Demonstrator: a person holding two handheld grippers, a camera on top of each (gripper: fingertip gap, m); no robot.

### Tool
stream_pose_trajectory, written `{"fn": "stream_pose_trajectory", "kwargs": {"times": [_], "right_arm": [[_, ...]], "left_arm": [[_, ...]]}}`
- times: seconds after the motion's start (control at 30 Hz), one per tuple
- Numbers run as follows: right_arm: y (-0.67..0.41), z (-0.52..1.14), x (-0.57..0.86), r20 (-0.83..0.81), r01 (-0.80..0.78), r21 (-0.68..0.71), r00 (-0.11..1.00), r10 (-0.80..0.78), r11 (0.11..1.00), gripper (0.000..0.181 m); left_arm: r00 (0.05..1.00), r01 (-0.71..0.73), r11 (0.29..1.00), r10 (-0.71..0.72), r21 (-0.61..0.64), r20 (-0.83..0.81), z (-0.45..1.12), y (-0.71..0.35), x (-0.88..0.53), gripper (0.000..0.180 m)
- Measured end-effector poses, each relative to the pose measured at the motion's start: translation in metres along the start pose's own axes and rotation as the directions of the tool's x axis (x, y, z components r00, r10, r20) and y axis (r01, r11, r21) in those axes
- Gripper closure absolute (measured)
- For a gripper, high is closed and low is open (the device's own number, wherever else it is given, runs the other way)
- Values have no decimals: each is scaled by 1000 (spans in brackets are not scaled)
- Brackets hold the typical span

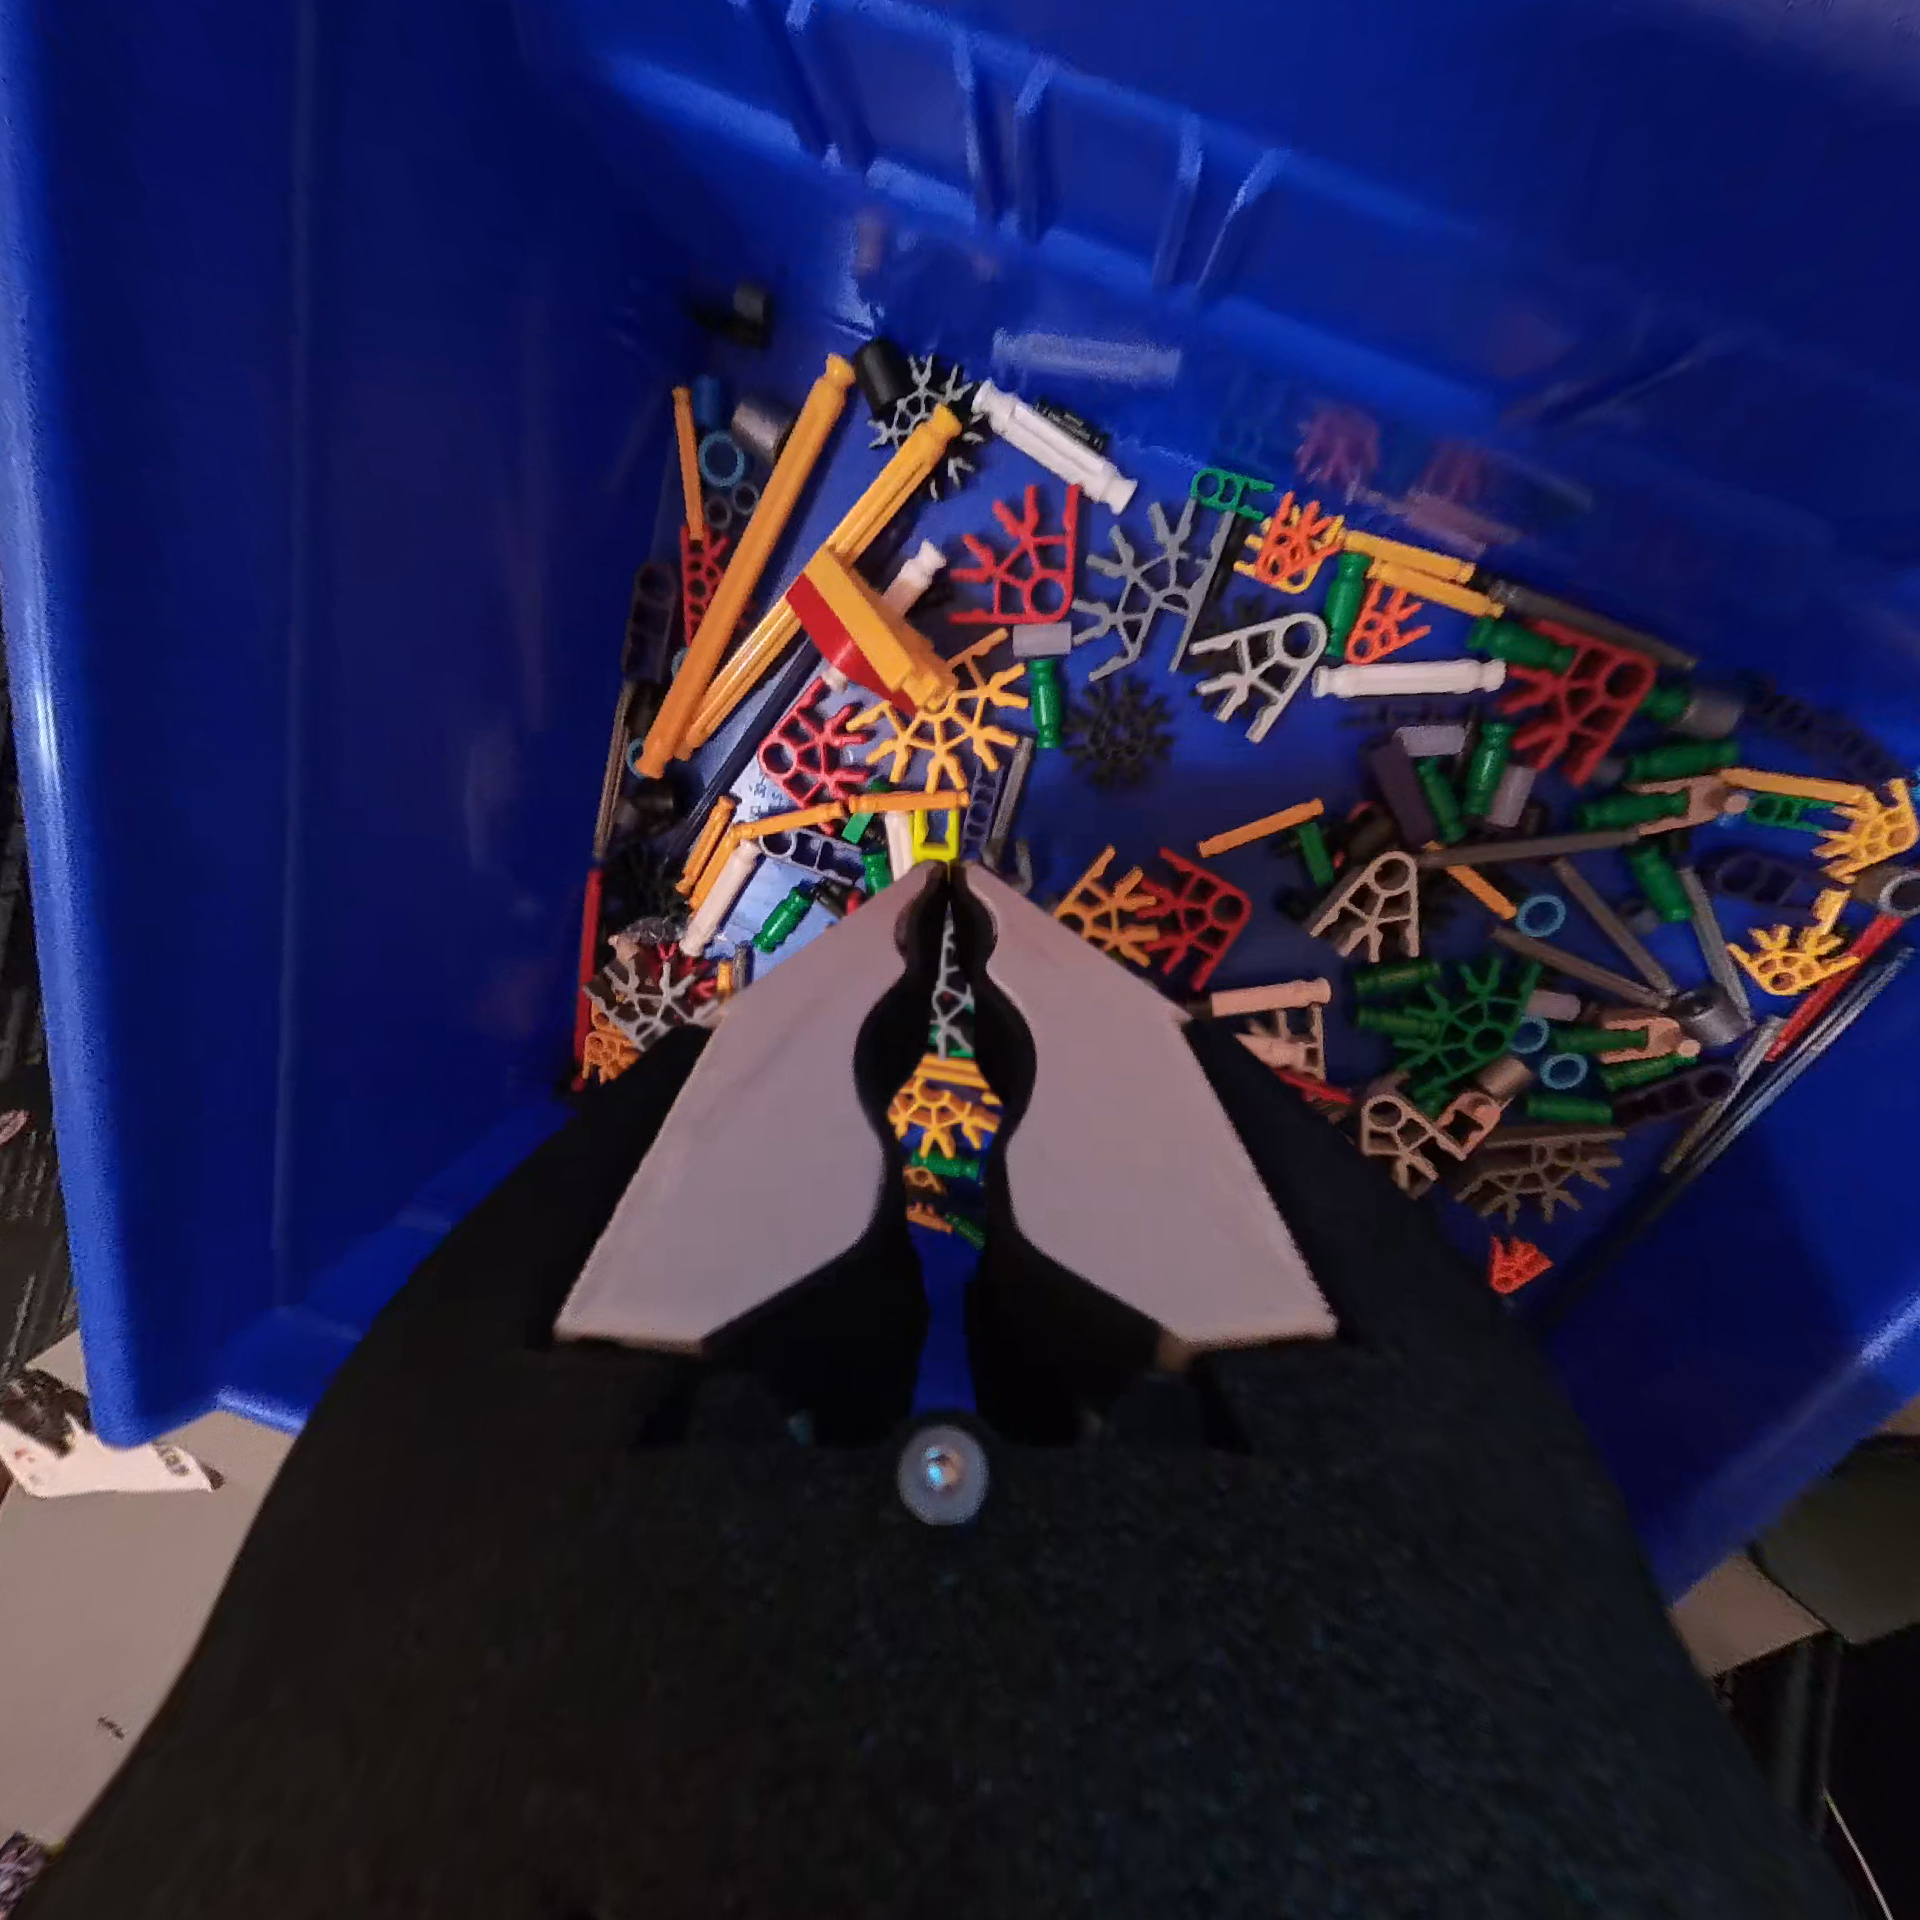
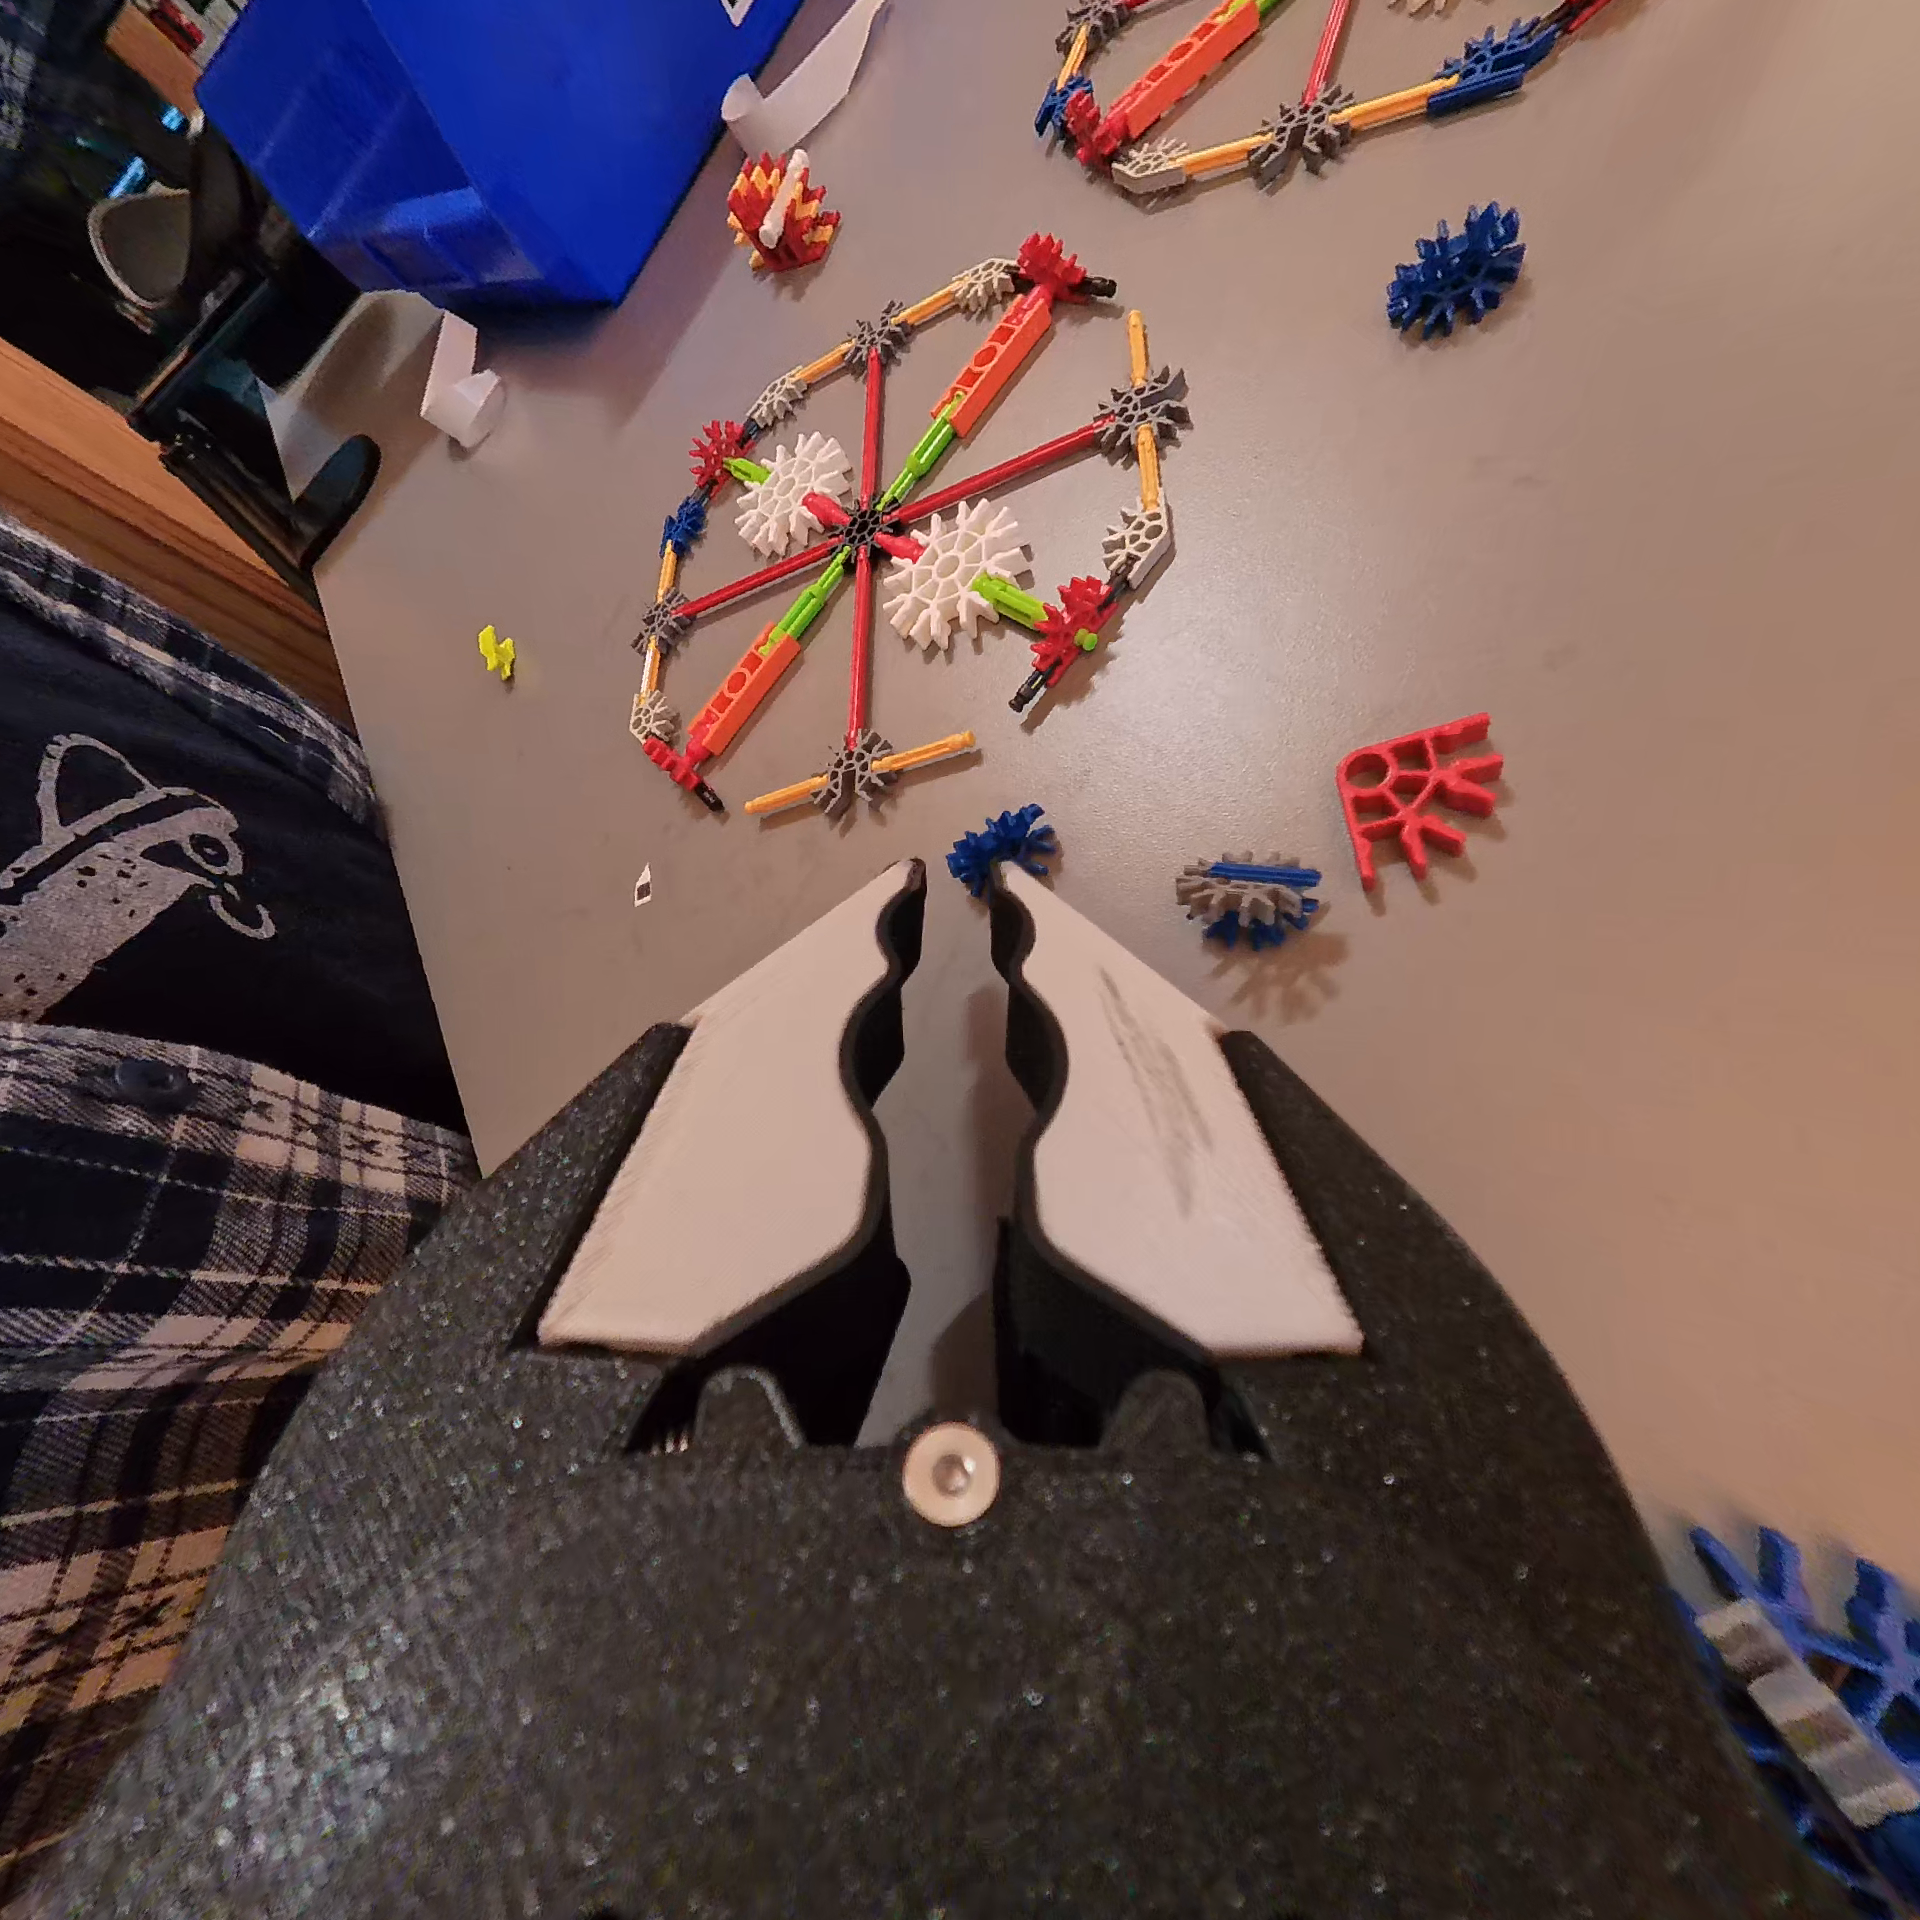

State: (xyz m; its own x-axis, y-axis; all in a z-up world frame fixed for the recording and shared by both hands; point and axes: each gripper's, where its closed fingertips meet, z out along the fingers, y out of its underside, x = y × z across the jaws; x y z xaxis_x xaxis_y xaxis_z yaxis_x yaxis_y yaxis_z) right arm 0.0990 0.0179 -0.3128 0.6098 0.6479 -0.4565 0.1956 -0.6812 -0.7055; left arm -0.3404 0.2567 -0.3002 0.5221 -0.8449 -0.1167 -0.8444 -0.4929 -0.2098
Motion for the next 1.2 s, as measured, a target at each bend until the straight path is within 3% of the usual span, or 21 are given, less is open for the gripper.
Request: {"fn": "stream_pose_trajectory", "kwargs": {"times": [0.27,0.47,0.73,1.07,1.2], "right_arm": [[0,0,0,-1,0,1,1000,0,1000,170],[1,0,1,-5,-1,-4,1000,1,1000,170],[1,1,2,-13,-5,-10,1000,5,1000,170],[6,4,3,-8,-20,-51,1000,19,999,171],[6,5,4,-7,-28,-58,1000,28,998,171]], "left_arm": [[1000,5,1000,-6,21,24,3,-7,-1,173],[996,70,994,-74,79,52,14,-34,-10,149],[998,58,996,-60,67,35,22,-30,-4,169],[999,37,999,-36,-32,20,2,8,-4,169],[998,51,999,-51,0,40,-2,7,-7,165]]}}
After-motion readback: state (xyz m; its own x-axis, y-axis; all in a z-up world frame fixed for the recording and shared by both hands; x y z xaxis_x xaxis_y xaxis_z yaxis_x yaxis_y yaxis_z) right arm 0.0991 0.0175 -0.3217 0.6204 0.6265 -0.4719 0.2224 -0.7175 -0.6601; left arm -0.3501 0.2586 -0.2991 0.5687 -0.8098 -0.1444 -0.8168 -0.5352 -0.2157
